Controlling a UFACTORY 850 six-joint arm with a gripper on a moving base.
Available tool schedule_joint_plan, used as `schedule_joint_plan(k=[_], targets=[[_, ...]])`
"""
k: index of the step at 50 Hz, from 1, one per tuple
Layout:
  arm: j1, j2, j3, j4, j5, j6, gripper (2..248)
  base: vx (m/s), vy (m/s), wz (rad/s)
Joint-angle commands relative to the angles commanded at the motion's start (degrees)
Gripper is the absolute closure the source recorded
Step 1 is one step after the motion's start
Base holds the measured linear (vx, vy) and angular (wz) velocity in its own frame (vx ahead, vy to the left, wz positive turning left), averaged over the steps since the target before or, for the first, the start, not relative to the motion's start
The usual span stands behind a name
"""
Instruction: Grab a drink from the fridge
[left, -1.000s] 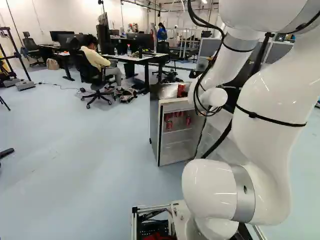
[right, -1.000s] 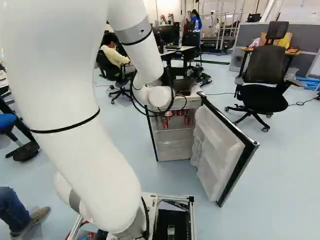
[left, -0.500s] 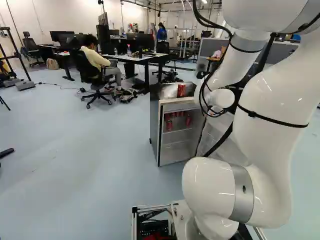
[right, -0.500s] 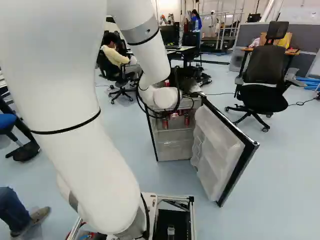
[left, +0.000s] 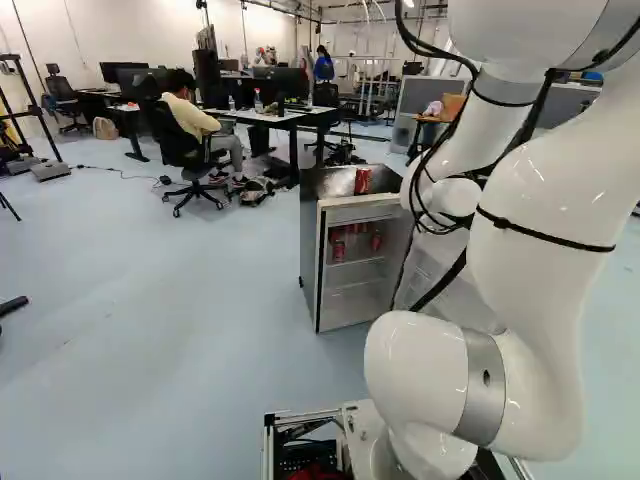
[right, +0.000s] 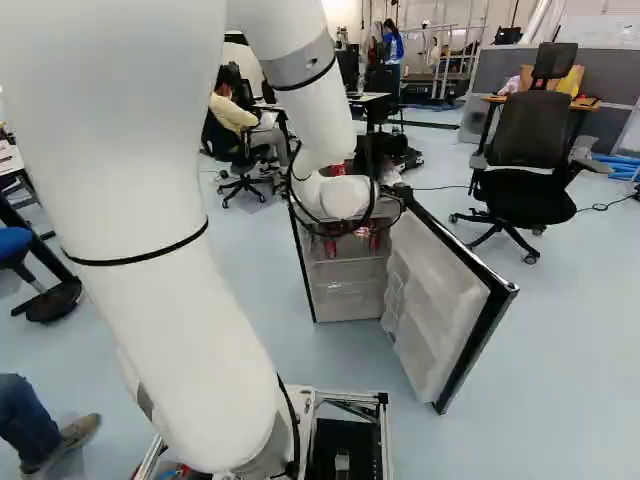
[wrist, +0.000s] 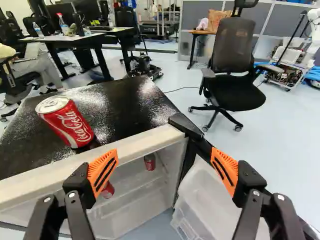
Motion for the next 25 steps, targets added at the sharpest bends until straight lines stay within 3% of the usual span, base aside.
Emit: schedule_joint_plan(k=[25], targets=[[-4.2, -2.0, -2.3, 0.0, 0.0, 0.0, 3, 0.0, 0.0, 0.0]])
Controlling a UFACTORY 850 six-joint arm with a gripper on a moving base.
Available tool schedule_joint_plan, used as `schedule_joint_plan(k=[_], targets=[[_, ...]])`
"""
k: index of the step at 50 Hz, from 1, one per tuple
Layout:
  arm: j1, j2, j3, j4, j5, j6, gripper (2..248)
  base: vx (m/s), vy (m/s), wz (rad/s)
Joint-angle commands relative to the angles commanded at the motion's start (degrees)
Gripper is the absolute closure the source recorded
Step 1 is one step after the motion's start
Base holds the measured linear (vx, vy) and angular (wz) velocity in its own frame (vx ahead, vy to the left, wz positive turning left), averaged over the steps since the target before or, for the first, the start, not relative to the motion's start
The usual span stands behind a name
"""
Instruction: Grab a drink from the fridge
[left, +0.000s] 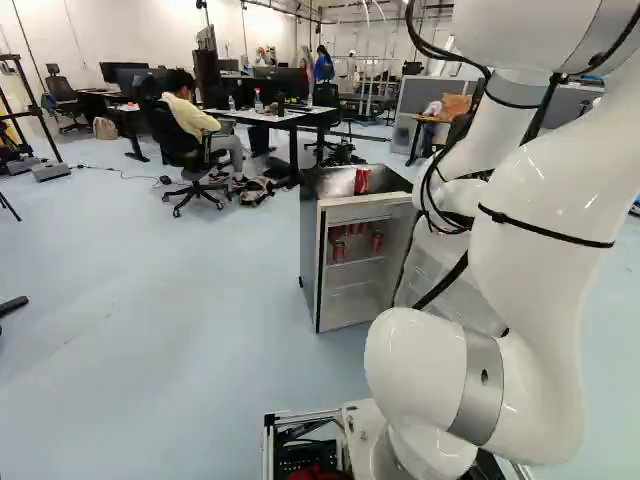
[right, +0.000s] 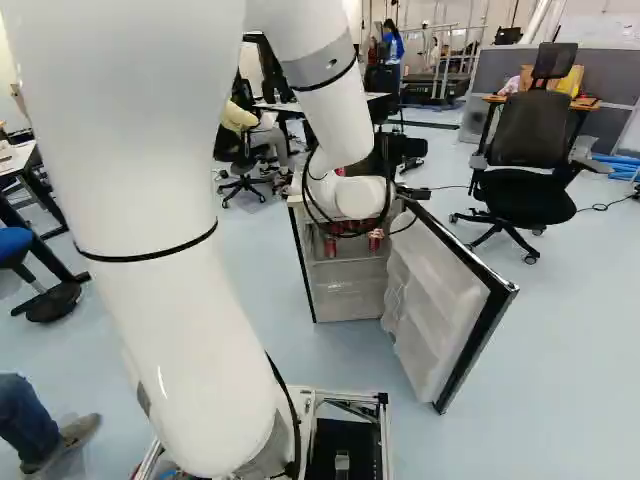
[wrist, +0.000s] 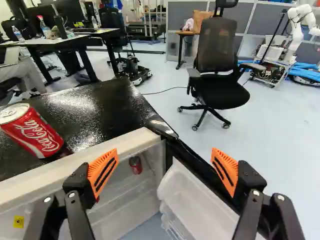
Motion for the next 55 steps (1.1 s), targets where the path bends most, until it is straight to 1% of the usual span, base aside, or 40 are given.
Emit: schedule_joint_plan(k=[22, 55], targets=[[-3.5, -2.2, -2.6, 0.0, -0.2, 0.0, 3, 0.0, 0.0, 0.0], [-8.3, -6.2, -7.3, 0.0, -2.4, 0.0, 3, 0.0, 0.0, 0.0]])
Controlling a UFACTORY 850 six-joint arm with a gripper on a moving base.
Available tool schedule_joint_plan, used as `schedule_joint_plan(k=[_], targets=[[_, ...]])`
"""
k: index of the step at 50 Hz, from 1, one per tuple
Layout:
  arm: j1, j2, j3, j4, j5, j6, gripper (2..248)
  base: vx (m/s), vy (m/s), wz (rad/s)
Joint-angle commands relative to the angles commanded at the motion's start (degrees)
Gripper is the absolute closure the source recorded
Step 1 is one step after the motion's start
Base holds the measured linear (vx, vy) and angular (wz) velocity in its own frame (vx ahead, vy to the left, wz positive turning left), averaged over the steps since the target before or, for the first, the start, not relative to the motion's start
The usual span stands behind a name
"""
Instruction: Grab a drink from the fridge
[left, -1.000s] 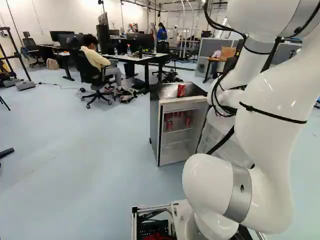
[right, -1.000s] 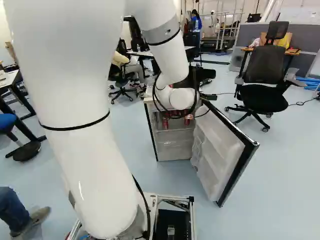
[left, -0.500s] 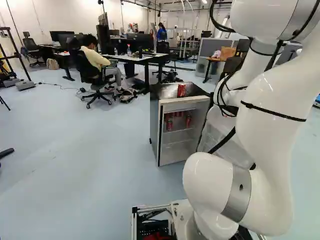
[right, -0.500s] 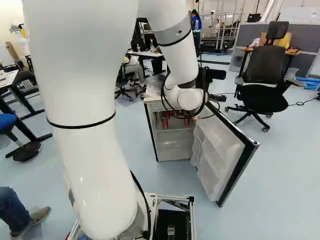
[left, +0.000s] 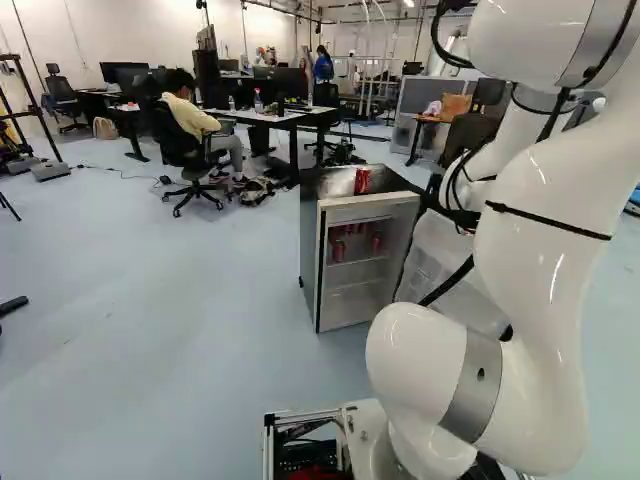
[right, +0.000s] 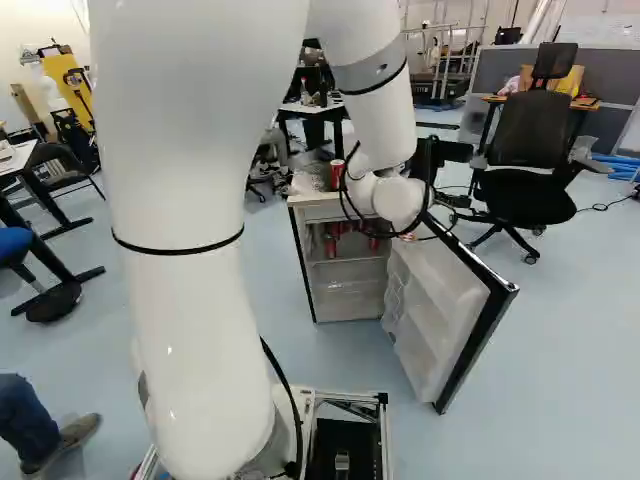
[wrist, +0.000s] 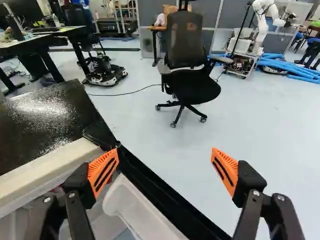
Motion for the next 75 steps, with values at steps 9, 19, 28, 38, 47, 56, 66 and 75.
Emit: schedule_joint_plan(k=[9, 19, 28, 38, 47, 56, 66, 75], targets=[[-1.2, -1.3, -1.6, 0.0, -0.7, 0.0, 3, 0.0, 0.0, 0.0], [-2.5, -2.7, -3.3, 0.0, -1.4, 0.0, 3, 0.0, 0.0, 0.0], [-3.6, -4.1, -5.0, 0.0, -2.3, 0.0, 3, 0.0, 0.0, 0.0], [-4.7, -5.8, -7.2, 0.0, -4.0, 0.0, 3, 0.0, 0.0, 0.0], [-5.7, -7.3, -9.2, 0.0, -5.8, 0.0, 3, 0.0, 0.0, 0.0], [-6.5, -9.0, -11.3, 0.0, -7.6, 0.0, 3, 0.0, 0.0, 0.0], [-6.7, -10.8, -13.6, 0.0, -9.7, 0.0, 3, 0.0, 0.0, 0.0], [-6.6, -12.4, -15.7, 0.0, -11.5, 0.0, 3, 0.0, 0.0, 0.0]])
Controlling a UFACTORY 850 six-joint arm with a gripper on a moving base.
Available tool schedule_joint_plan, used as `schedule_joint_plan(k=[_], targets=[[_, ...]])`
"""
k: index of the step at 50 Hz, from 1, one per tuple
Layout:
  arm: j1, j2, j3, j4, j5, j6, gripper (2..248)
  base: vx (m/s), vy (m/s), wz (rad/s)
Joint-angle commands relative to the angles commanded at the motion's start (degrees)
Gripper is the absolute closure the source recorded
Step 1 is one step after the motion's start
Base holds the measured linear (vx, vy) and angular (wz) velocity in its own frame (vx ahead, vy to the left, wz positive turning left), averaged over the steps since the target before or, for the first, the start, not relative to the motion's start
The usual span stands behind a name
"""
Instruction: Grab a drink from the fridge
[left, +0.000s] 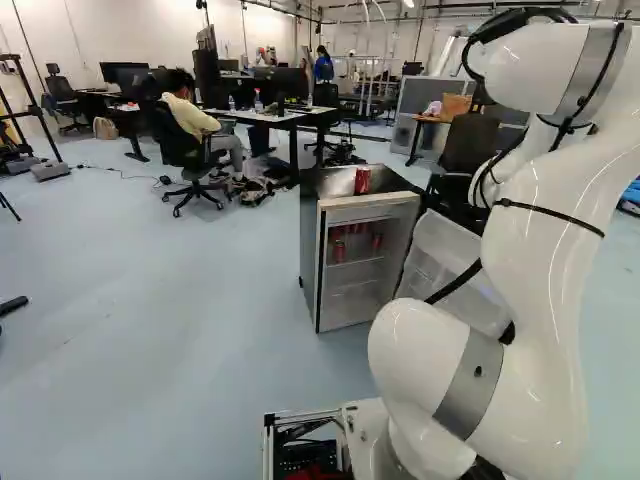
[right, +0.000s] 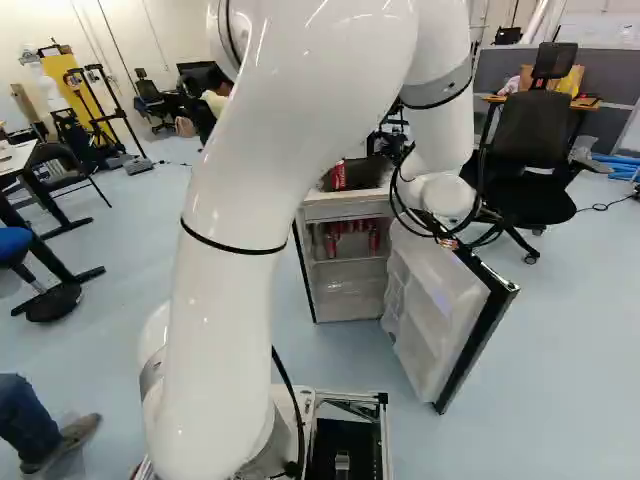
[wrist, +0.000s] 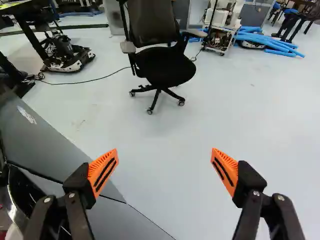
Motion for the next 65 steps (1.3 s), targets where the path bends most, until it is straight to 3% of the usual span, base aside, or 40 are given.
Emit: schedule_joint_plan(k=[45, 65], targets=[[0.2, 0.2, 0.2, 0.0, -9.0, 0.0, 3, 0.0, 0.0, 0.0], [0.9, 1.2, 1.7, 0.0, -9.4, 0.0, 3, 0.0, 0.0, 0.0]])
